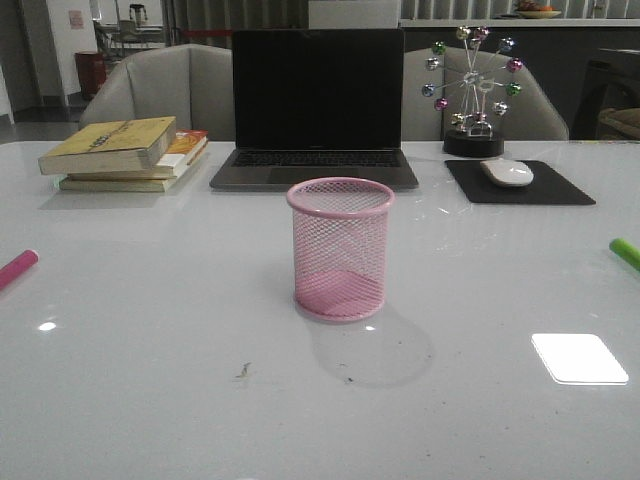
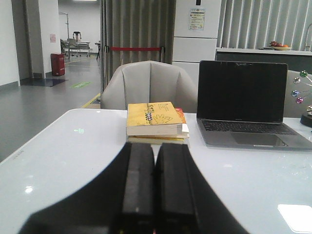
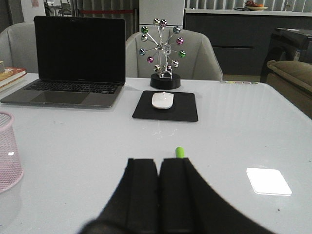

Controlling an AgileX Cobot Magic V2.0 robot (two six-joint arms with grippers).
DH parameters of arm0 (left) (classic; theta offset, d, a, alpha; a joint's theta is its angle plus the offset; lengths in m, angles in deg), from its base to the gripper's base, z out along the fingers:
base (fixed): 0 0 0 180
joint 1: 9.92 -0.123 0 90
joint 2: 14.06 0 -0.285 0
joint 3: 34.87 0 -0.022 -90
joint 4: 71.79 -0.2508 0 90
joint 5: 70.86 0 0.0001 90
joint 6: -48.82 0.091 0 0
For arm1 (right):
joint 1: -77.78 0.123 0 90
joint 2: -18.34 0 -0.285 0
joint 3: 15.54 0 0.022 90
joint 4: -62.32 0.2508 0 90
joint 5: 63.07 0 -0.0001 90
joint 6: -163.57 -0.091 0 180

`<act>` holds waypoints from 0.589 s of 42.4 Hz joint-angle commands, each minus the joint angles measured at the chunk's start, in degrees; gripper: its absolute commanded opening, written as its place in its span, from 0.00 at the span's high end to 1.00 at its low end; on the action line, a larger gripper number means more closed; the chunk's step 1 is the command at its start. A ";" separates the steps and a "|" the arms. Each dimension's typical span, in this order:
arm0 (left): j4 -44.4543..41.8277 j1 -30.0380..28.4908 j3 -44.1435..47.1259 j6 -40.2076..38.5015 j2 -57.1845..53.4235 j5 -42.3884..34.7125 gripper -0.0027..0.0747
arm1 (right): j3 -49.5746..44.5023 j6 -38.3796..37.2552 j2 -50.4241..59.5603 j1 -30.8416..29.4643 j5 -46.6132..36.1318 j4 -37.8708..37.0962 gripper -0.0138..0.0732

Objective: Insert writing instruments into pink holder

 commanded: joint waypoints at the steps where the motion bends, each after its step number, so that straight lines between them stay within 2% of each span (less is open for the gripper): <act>1: 0.01 0.30 0.04 -0.16 -1.01 -4.96 0.85 | 1.00 0.13 1.31 -0.35 -5.11 0.03 0.77; 20: 0.01 0.30 0.04 -0.16 -1.01 -5.18 0.85 | 1.00 0.13 1.31 -0.35 -6.16 0.03 0.77; 25: -0.15 0.30 0.04 -0.16 -1.01 -8.72 0.85 | 1.06 0.19 1.31 -0.35 -9.14 0.03 0.77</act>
